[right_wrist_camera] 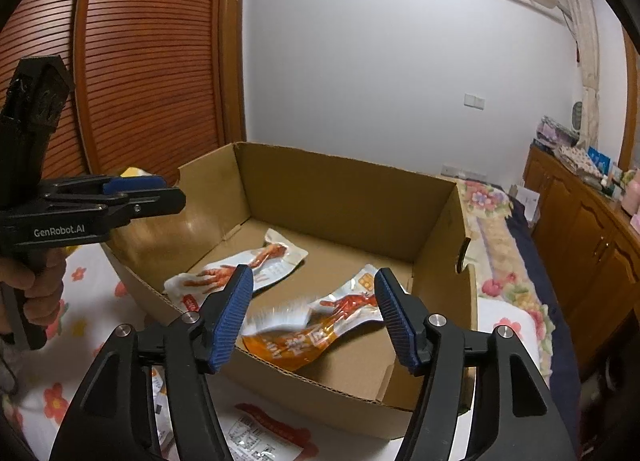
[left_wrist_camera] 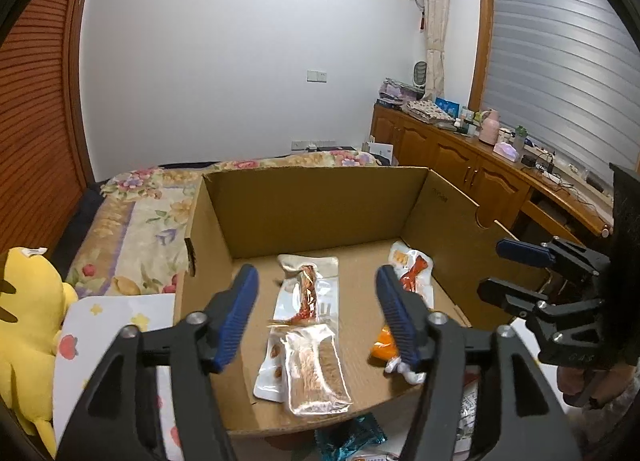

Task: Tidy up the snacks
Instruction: 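Carry both snacks over the box and open both tools to drop them, then grasp the pink-labelled egg pack with the right tool while the left tool lowers toward the copper candy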

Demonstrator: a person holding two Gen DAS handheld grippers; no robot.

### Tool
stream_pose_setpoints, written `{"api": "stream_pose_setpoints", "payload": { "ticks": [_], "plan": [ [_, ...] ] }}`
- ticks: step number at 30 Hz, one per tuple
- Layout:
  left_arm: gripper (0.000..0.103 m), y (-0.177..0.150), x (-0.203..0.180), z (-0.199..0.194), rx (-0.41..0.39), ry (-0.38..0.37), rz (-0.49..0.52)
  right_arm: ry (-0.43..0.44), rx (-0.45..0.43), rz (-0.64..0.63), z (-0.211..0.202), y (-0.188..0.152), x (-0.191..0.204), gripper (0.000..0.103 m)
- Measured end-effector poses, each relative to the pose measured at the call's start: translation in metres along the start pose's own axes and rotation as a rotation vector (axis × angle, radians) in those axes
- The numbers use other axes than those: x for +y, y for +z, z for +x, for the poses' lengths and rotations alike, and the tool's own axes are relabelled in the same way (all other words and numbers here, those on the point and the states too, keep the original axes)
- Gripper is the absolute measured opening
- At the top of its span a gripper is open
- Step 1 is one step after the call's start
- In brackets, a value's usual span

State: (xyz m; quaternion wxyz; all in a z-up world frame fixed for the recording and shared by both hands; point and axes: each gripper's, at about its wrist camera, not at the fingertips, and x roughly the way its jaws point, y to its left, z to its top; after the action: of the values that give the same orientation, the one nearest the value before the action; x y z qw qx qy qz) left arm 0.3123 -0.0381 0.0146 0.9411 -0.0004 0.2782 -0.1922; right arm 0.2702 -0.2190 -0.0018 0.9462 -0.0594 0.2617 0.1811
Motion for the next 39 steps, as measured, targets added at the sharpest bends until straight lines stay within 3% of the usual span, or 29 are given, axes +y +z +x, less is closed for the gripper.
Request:
{"api": "stream_pose_setpoints", "payload": {
  "ticks": [3,5,9,12,25,39],
  "plan": [
    [0.069,-0.002,-0.003,-0.006,0.000,0.006,0.006,0.002,-0.010,0.010,-0.006,0.002,-0.001,0.064],
    [0.082,-0.005,-0.006,-0.014,-0.013,0.012,0.009,0.005,-0.013,0.016,-0.012,0.000,0.000,0.064],
    [0.084,-0.012,-0.013,-0.033,-0.024,0.008,0.029,0.003,-0.025,0.022,-0.034,-0.005,0.007,0.064],
    [0.094,-0.021,-0.018,-0.045,-0.026,0.012,0.046,0.008,-0.025,0.034,-0.049,-0.010,0.012,0.064],
    [0.097,-0.089,-0.022,-0.062,0.078,0.050,0.051,0.054,0.045,0.083,-0.071,-0.061,0.052,0.064],
    [0.097,-0.137,-0.011,-0.091,0.126,0.079,-0.017,0.132,0.134,0.090,-0.065,-0.098,0.088,0.064]
  ]
}}
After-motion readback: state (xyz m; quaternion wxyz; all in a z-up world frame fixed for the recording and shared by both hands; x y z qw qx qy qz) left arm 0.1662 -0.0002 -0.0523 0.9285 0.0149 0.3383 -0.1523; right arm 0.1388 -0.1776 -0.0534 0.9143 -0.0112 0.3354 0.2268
